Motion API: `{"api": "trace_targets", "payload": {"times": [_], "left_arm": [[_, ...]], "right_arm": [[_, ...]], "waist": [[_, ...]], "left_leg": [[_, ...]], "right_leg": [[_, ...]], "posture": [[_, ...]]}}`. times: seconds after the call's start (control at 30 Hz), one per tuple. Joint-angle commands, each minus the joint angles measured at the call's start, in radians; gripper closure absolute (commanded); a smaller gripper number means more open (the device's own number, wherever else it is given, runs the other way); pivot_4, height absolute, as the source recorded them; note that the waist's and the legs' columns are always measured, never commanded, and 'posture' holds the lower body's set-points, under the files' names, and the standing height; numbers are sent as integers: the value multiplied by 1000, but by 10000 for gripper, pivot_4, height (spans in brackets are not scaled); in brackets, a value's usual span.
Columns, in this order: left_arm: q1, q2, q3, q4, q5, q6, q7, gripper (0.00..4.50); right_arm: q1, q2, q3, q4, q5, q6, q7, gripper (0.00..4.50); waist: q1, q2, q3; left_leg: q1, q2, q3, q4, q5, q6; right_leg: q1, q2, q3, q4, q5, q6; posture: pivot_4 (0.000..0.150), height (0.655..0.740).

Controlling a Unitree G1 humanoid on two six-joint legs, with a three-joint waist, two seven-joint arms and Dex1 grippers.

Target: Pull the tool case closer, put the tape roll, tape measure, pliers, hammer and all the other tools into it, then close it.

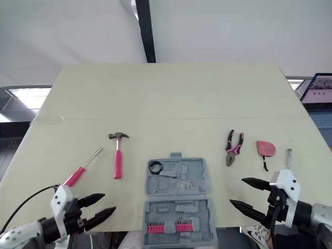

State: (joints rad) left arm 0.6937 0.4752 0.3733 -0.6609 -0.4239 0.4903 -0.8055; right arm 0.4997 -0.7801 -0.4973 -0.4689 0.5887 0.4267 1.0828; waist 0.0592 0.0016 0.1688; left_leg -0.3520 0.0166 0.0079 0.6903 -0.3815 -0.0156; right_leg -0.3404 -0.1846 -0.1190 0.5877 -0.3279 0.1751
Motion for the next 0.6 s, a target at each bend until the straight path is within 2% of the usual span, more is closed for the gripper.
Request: {"api": "trace_targets", "payload": {"times": [0.03,0.2,0.4,0.6], "left_arm": [[100,-46,6,-49,2,-92,8,488],[163,-64,6,-22,17,-187,2,488],[139,-48,-11,25,27,-263,-10,488],[-108,49,-98,4,-24,-314,-93,488]], "right_arm": [[20,8,5,18,-14,-32,14,0],[19,5,13,34,-21,-47,16,0],[10,4,22,51,-27,-59,19,0],[-7,24,9,62,-38,-59,-28,0]], "waist": [[0,0,0],[-8,1,-1],[-8,2,-1],[0,5,-3]], "left_leg": [[0,0,0,1,-1,0],[0,1,1,1,-2,0],[0,1,1,1,-3,1],[0,0,1,2,-3,1]], "right_leg": [[0,0,0,0,0,0],[0,1,0,-1,0,0],[0,1,0,-1,0,0],[0,1,0,0,0,0]], "posture": [[1500,7400],[1500,7400],[1500,7400],[1500,7400]]}}
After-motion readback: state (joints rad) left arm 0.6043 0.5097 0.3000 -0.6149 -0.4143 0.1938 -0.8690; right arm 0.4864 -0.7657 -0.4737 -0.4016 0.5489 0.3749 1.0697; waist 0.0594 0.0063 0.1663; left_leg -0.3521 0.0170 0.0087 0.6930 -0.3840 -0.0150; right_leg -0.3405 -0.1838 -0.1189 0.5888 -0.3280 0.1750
